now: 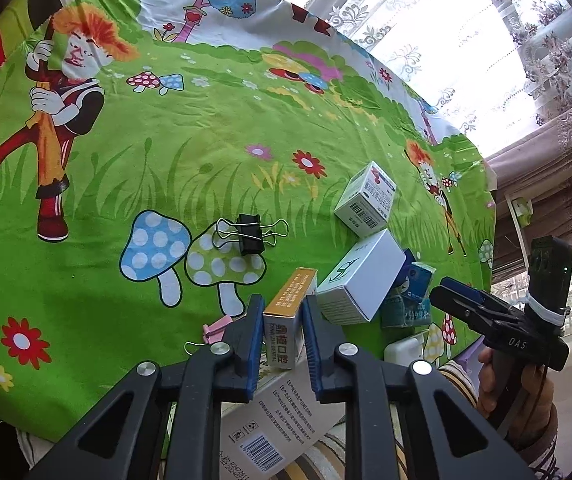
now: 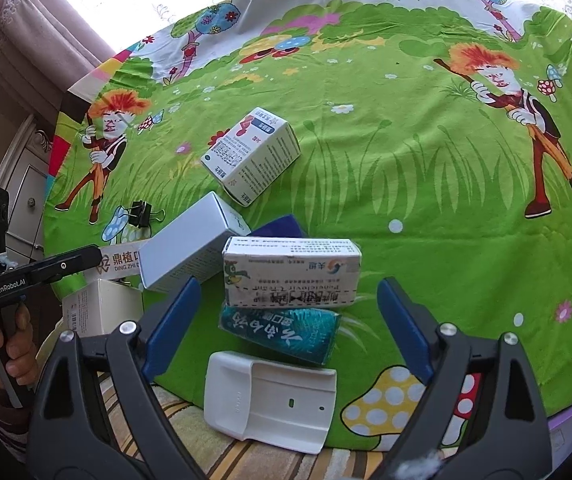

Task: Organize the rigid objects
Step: 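Grasp the orange-topped box with the left gripper while the right grasps the white medicine box, then carry both boxes into the purple storage box and open both grippers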

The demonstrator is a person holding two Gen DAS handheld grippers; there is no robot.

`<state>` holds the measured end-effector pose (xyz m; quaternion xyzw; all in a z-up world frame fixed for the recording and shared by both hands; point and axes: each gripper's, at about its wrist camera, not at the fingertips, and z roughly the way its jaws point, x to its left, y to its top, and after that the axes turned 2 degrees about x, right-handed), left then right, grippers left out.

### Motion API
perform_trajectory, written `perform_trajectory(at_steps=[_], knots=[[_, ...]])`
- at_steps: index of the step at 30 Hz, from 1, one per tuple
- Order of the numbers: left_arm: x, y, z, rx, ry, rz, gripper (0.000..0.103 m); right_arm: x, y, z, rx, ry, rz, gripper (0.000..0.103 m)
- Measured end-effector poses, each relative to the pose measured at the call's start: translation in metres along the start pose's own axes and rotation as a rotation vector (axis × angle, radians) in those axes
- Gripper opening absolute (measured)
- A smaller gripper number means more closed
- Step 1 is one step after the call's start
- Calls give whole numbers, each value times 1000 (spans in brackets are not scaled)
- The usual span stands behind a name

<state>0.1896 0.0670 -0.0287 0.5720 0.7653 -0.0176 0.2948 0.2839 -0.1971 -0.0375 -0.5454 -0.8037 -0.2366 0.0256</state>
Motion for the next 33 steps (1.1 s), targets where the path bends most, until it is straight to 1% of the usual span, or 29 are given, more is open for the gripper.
perform_trajectory(at_steps=[4,14,16,18,20,23,28,33], knots=[[-3,0,-6,-21,-13,-4,17,-1,4,6,1,-12,2,92],[-7,-4,-15,-62,-15,-10,16,-2,8,17,-3,-30,5,92],[-8,-4,-19,-76,-17,-16,16,-2,8,16,-10,-45,2,90],[-8,-5,-23,-92,-15,-20,16,-3,8,14,-13,-42,-3,84],[-8,-7,-26,-106,-13,-27,16,-4,8,14,-15,-41,-4,80],[-10,-10,-31,-122,-16,-34,16,-5,7,13,-18,-38,-5,79],[-16,-13,-44,-156,-29,-43,16,-9,3,1,-61,-37,18,79],[-27,-19,-54,-177,-67,-43,16,-8,-5,-16,-102,-35,34,79]])
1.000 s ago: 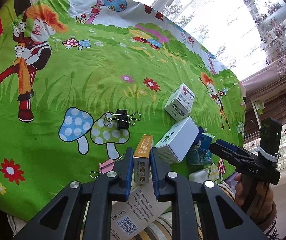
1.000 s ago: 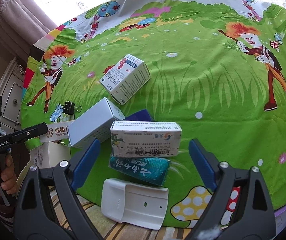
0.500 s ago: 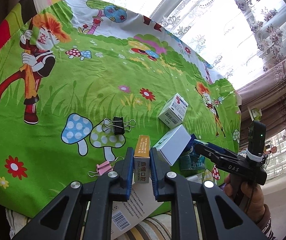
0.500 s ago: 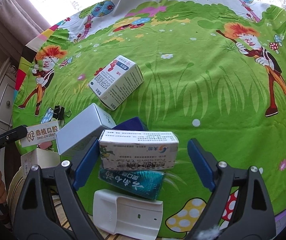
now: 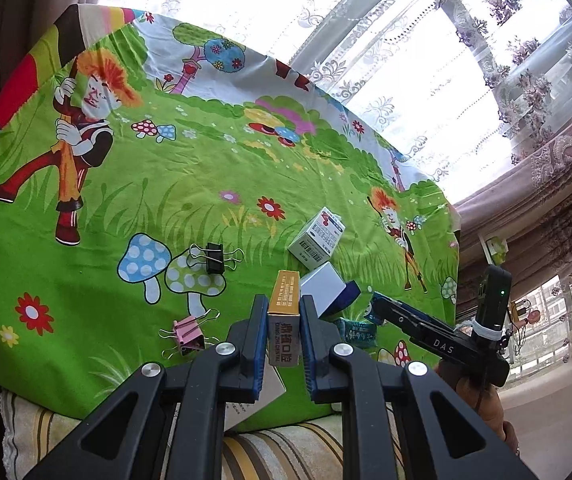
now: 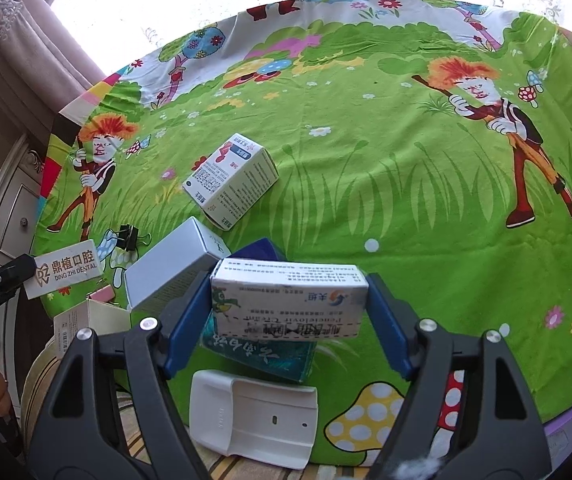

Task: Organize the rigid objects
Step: 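Carry both boxes into the purple storage box and open both grippers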

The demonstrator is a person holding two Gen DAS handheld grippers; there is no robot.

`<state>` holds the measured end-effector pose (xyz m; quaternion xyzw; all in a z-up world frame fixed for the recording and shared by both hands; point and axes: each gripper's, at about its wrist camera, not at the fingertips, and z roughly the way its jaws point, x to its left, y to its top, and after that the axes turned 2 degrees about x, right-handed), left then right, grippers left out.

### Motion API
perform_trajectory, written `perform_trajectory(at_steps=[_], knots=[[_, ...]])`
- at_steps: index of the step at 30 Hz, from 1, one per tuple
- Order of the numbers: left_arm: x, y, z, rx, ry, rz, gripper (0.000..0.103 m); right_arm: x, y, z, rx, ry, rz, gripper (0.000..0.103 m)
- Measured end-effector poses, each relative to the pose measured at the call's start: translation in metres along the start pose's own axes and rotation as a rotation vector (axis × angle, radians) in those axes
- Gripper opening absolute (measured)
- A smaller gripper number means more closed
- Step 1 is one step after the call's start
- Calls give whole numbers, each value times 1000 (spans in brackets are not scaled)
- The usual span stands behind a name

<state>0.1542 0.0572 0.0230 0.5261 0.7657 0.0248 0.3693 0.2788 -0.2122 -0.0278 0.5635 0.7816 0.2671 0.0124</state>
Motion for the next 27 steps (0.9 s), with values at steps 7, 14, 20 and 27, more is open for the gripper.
perform_trajectory(at_steps=[7,14,20,27], knots=[[-22,-13,-11,-8,-53,16,16,6,-16,-31,-54,-8,-6,79],[-47,-36,-14,12,-115,41,16,6,-36,-63,-94,-24,8,79],[-68,-56,-9,54,-169,58,16,5,-62,-93,-117,-62,17,79],[-100,-83,-6,107,-243,82,16,-9,-96,-133,-143,-86,63,79]])
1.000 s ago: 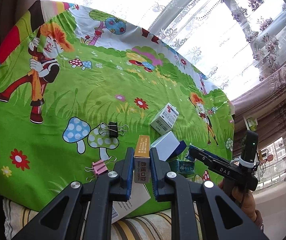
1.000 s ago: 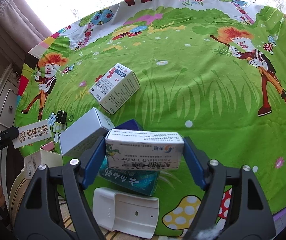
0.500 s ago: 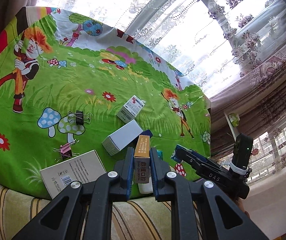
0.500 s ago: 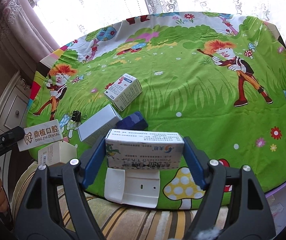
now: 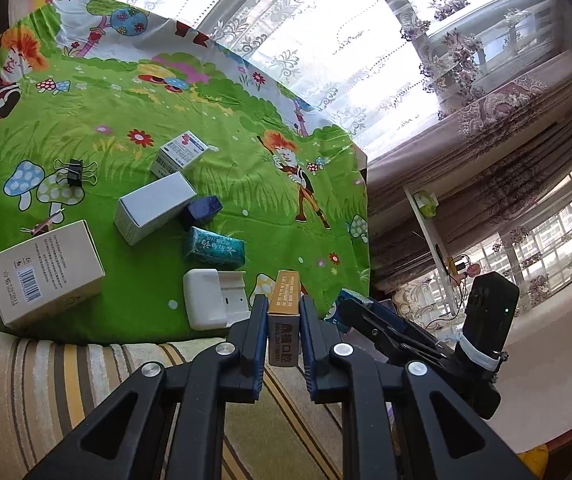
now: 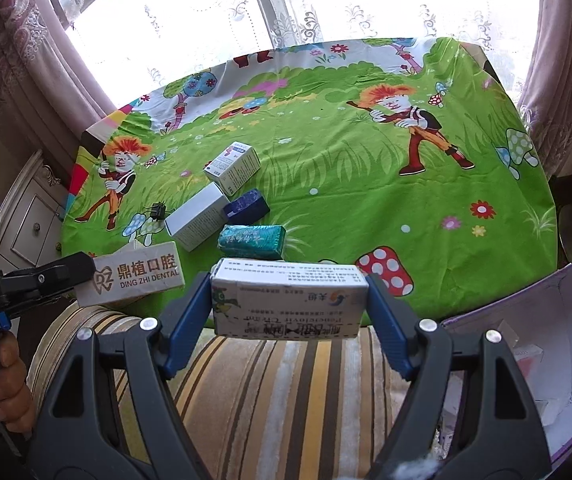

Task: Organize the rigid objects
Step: 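Carry both boxes into the purple storage box and open both grippers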

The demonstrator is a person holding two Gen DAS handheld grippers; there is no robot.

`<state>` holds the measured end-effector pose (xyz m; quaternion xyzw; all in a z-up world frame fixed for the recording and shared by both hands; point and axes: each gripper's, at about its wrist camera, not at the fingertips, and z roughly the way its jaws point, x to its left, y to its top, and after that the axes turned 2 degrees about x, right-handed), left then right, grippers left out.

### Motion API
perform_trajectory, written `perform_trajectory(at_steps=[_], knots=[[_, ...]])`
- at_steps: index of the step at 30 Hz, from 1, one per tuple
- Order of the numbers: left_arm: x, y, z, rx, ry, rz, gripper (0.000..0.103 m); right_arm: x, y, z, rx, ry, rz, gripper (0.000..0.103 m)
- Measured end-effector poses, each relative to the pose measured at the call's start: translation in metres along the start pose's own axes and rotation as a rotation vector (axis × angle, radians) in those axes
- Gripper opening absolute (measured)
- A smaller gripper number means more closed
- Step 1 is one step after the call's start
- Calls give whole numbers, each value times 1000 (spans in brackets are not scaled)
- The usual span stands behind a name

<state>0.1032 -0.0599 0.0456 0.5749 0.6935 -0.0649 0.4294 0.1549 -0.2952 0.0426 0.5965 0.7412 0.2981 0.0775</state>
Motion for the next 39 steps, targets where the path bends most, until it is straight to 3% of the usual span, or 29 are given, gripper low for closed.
perform_trajectory(at_steps=[9,17,32,35,37,39], knots=[[-43,-36,28,98,-81,58,16,-42,-26,-59,-61,-56,76,79],[-70,-57,52,172,-129,97,16,-83,-56,-96,-95,-163,129,79],[-111,-82,106,289,-79,192,17,-136,-86,-109,-63,-261,218,79],[-111,-82,112,307,-69,184,24,-138,-89,-108,-55,-254,220,79],[-111,-82,113,305,-60,183,40,-139,-91,-106,-45,-246,220,79],[-110,-82,112,301,-61,181,47,-140,-92,-103,-28,-240,217,79]])
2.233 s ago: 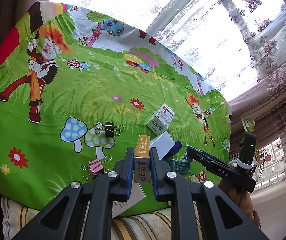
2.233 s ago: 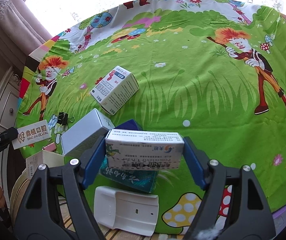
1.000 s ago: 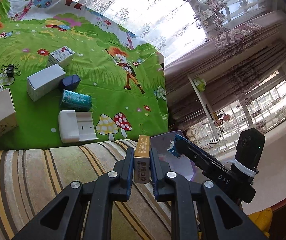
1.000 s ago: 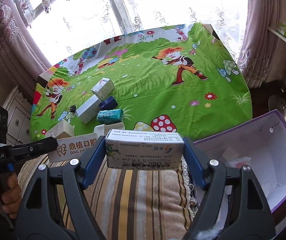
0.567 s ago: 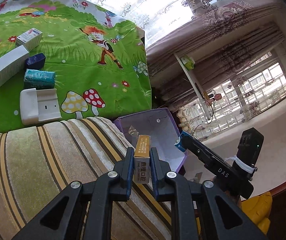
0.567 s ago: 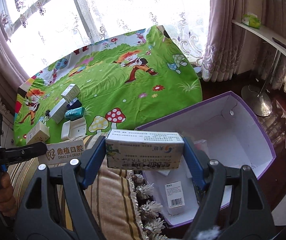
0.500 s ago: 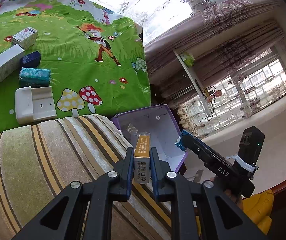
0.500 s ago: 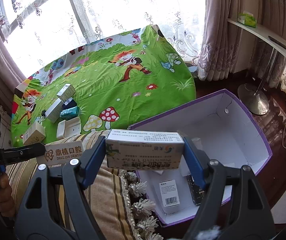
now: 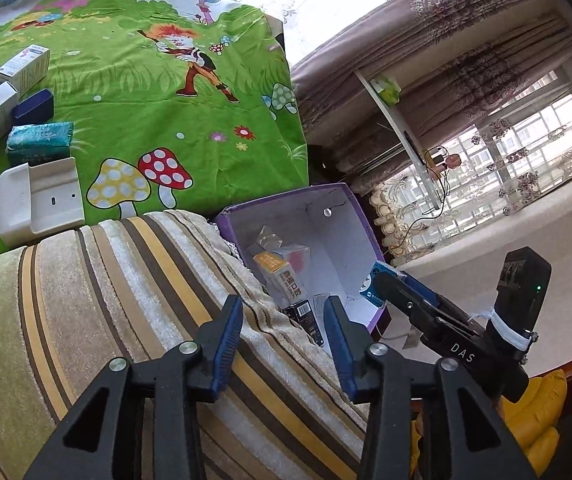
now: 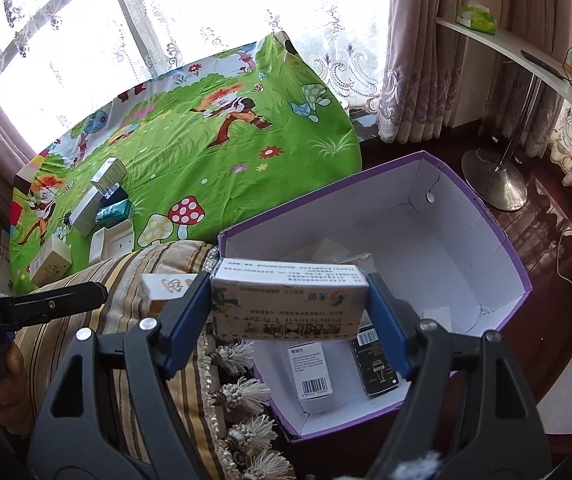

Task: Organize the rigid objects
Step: 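Carry both boxes into the purple storage box and open both grippers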

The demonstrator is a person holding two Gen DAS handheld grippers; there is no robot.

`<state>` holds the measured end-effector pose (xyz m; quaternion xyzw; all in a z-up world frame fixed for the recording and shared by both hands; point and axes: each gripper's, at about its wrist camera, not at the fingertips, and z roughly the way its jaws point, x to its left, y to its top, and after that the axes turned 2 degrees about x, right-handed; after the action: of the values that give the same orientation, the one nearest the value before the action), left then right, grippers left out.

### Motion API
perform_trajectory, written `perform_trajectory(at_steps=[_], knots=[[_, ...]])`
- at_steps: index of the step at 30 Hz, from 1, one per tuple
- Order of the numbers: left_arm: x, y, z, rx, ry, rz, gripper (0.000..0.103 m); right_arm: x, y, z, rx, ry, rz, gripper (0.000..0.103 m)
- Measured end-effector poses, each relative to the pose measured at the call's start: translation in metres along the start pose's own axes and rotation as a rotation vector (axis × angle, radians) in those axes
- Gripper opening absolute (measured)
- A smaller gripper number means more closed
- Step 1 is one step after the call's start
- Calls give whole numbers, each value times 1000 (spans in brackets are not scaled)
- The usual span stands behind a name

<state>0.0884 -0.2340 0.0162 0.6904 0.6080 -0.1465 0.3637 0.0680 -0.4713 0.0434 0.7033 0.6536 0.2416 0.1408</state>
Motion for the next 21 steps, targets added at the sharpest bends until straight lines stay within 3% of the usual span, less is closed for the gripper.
perform_trajectory(at_steps=[7,12,18,21], knots=[[-2,-1,-2,-4,8,11,49,1,-7,9,50,-1,-22,79],[-11,-2,-12,-44,42,71,49,5,-7,14,75,-32,-41,80],[-30,-4,-39,-155,178,190,57,8,-5,10,50,-16,-36,86],[-36,-6,-54,-235,208,242,71,9,-3,5,34,-28,-38,87]])
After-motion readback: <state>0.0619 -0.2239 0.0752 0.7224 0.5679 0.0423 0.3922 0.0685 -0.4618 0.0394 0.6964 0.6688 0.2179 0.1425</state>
